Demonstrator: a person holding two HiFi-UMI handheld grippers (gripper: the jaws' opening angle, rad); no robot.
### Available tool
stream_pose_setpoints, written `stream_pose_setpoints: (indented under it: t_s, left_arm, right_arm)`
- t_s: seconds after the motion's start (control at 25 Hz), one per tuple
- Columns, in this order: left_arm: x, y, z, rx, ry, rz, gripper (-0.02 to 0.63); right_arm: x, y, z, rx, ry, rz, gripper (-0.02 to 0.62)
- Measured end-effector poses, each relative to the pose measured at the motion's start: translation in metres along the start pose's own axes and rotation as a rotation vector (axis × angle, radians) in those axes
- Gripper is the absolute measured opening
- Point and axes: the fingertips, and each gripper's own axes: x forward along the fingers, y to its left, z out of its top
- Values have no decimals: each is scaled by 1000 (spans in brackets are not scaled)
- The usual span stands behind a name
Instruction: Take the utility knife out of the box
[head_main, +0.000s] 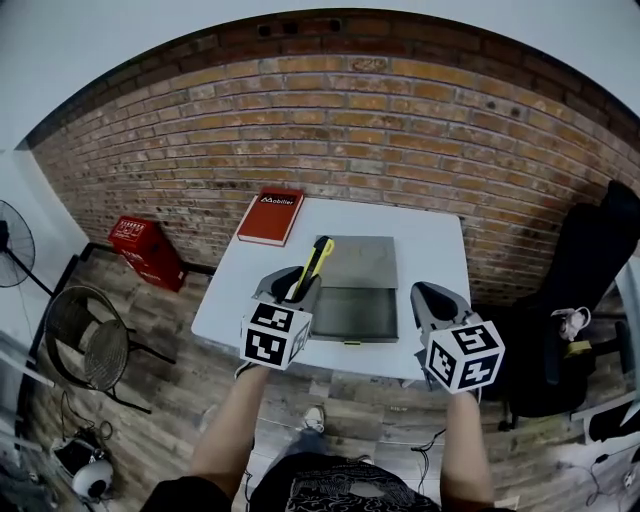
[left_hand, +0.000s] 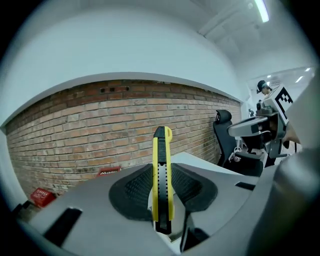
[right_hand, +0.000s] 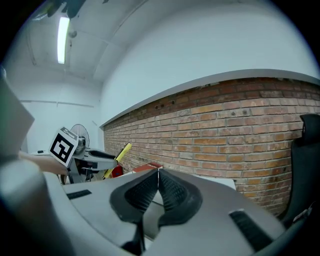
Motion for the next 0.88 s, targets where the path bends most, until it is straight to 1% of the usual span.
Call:
stream_pose_setpoints:
  t_s: [0.2,0.44,0.64,0.88]
  left_arm:
    - [-22,6,6,-40,-63,68,127]
    - [-43,8,4,-92,-95,104,127]
    - [-48,7,-5,-109,-89,124,127]
    - [-51,7,-9,-114,-85,126,127]
  right_arm:
    - [-7,1,2,-3,-13,14,20]
    - [-16,1,2,-17,-14,22,20]
    - [-20,-1,1,-22,-17,23,20]
    - [-20,3,3,-27,-25,27,20]
